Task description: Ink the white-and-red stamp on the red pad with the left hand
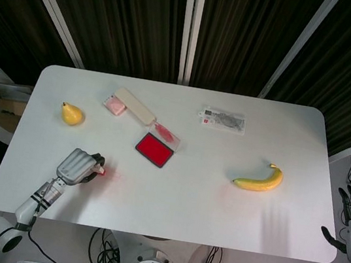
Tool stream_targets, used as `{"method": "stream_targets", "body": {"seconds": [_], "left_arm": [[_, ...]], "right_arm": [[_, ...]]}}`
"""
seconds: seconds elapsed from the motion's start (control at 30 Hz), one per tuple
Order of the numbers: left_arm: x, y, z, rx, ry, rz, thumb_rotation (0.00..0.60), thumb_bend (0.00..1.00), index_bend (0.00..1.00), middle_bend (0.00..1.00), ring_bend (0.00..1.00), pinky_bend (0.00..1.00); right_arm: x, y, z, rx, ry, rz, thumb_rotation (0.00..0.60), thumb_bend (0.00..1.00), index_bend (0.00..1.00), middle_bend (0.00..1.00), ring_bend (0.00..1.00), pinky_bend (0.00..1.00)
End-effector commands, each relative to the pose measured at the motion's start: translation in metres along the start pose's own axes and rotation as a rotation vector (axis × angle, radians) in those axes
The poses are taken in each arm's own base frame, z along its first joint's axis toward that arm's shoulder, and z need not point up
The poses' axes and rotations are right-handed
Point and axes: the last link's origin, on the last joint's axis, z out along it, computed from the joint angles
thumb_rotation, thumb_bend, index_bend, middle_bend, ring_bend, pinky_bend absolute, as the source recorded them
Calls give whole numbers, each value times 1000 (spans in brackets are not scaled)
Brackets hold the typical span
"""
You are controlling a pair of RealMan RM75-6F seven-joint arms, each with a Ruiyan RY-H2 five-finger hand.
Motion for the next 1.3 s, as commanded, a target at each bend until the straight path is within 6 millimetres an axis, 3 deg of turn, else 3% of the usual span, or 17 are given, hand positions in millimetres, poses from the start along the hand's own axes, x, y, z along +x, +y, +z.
{"method": "stream_targets", "body": {"seconds": [0.03, 0.63, 0.97, 1.13, 1.3], "left_arm": [[0, 0, 1, -3, 0, 0, 600, 338, 464, 491, 953, 1000], [1, 0, 3, -12, -8, -42, 600, 340, 518, 549, 968, 1000], [4, -1, 8, -10, -14, -93, 600, 398, 563, 591, 974, 1000], [18, -2, 15, -15, -16, -166, 600, 416, 586, 616, 984, 1000], [42, 0, 37, -41, 20, -266, 600, 438, 609, 638, 998, 1000]], "right_arm": [[0, 0, 0, 0, -2, -1, 600, 90, 0, 0, 0, 0], [-2, -3, -1, 9, -11, -6, 600, 89, 0, 0, 0, 0], [-2, -4, 1, 6, -12, -9, 600, 89, 0, 0, 0, 0], [-1, -3, 1, 4, -9, -12, 600, 89, 0, 0, 0, 0], [0, -2, 0, 0, -7, -12, 600, 89, 0, 0, 0, 0]]}}
